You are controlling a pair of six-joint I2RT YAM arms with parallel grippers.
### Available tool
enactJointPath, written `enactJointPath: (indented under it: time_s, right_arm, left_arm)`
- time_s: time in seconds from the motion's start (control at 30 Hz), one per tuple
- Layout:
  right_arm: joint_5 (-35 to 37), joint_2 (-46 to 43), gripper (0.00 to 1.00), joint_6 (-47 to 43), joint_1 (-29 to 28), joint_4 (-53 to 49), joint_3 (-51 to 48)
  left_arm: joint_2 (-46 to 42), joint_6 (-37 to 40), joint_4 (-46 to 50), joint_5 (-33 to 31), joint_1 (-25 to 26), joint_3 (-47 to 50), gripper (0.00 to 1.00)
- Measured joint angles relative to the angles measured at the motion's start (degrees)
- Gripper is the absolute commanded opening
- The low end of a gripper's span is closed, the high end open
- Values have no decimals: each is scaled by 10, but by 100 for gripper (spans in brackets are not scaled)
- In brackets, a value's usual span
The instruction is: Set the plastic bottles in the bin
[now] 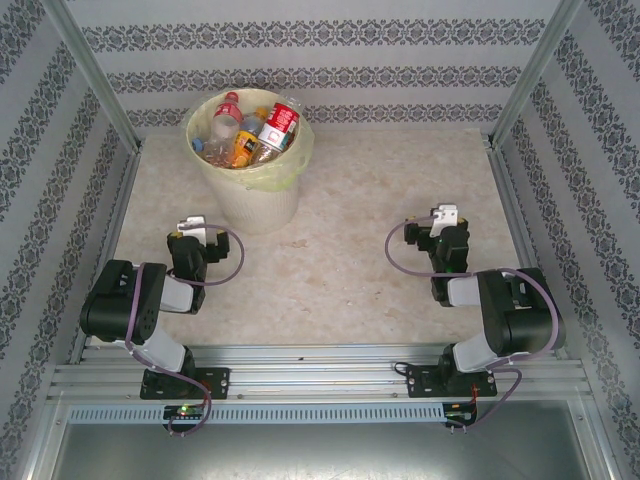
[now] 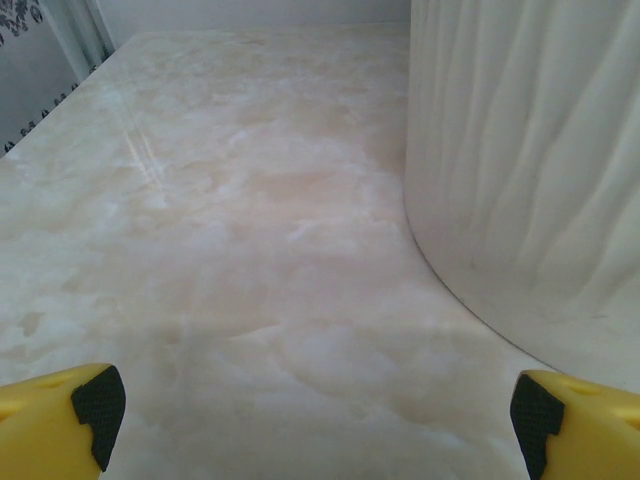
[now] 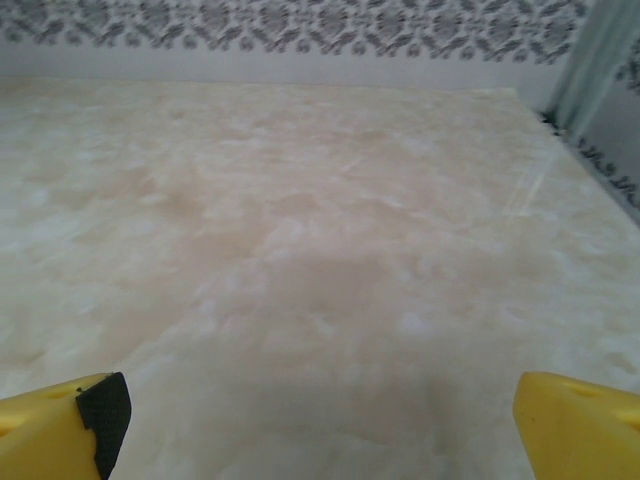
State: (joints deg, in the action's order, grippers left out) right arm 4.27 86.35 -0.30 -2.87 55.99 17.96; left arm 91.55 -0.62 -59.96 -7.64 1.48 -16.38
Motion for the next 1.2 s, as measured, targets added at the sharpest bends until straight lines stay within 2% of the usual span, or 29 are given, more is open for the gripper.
enactJointPath:
  time_s: [0.1, 0.3, 0.4, 0.73, 1.2]
  right_arm:
    - [-10, 0, 98, -2, -2, 0, -5]
    - [18, 0, 98, 21, 17, 3, -5]
    - [11, 1, 98, 22, 23, -26, 10]
    - [-47, 1, 98, 14, 24, -45, 30]
    - [-48, 1, 98, 16, 27, -51, 31]
  left_arm:
    - [0, 3, 9, 19, 0, -16, 100]
    - [0, 8, 42, 62, -2, -52, 100]
    - [0, 8, 56, 77, -9, -57, 100]
    - [0, 4, 49, 79, -12, -36, 100]
    - [0, 5, 72, 92, -12, -59, 100]
